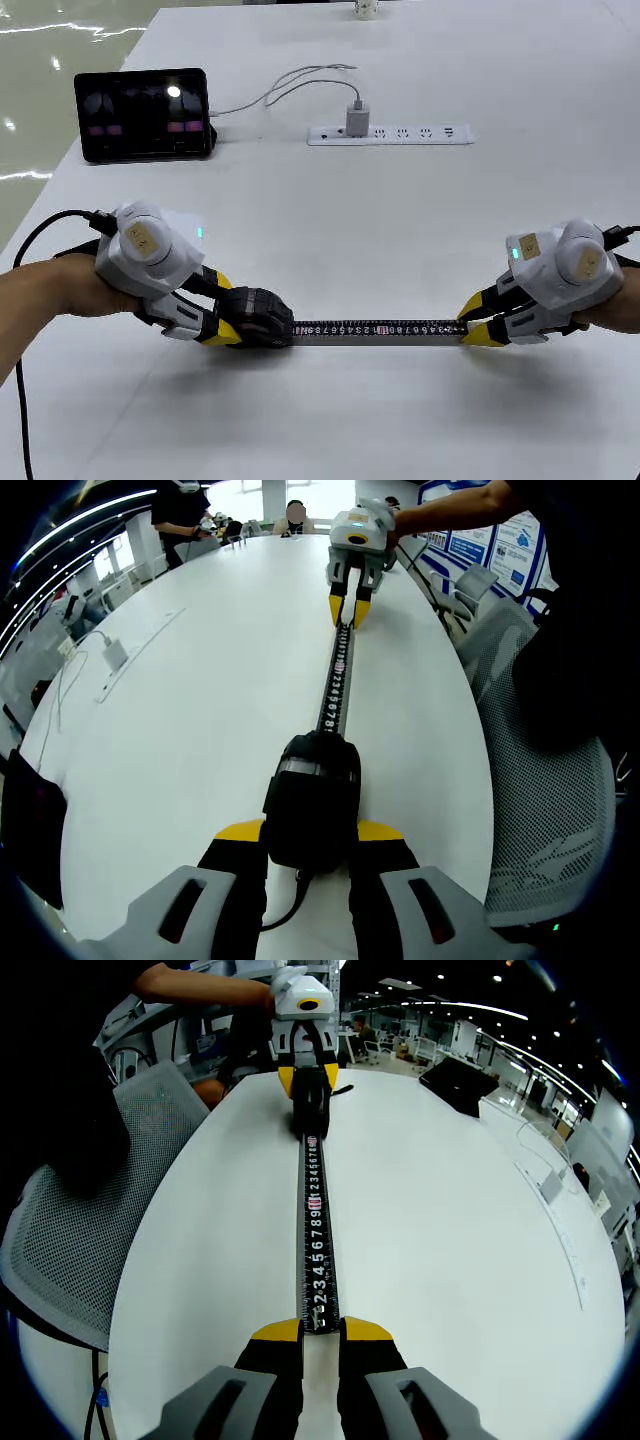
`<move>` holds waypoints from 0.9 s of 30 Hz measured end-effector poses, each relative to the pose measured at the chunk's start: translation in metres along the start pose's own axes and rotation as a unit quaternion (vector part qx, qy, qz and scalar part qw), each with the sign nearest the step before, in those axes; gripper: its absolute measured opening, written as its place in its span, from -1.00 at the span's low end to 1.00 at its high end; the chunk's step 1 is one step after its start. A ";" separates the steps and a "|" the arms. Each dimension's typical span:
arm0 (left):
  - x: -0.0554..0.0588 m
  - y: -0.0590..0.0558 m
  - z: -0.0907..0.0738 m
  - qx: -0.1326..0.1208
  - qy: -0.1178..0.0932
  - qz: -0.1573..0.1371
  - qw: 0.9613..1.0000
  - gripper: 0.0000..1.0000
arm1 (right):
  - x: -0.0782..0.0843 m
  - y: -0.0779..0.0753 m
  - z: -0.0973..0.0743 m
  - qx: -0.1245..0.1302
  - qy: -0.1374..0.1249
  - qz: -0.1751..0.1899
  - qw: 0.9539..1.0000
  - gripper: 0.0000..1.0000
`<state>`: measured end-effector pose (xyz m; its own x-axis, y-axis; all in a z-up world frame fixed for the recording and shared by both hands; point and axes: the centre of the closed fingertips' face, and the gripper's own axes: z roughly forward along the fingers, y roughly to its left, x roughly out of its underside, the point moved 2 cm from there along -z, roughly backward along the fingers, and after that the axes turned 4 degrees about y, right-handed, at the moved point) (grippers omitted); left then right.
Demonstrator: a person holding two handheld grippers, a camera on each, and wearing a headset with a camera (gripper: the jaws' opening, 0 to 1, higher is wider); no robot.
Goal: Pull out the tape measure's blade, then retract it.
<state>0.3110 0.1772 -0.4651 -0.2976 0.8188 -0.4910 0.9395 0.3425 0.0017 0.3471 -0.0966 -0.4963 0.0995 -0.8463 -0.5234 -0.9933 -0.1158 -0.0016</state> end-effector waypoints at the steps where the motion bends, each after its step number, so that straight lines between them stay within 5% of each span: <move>1: 0.000 0.000 0.000 0.000 0.000 0.000 1.000 -0.50 | 0.001 0.000 -0.001 0.000 0.001 0.001 1.000 -0.84; 27: -0.001 -0.001 0.001 -0.003 0.008 0.005 1.000 -0.48 | 0.012 0.000 -0.006 0.005 0.022 -0.011 1.000 -0.81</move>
<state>0.3106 0.1757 -0.4650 -0.2905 0.8300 -0.4762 0.9415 0.3368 0.0126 0.3482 -0.1097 -0.4972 0.1229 -0.8660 -0.4847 -0.9915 -0.1285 -0.0218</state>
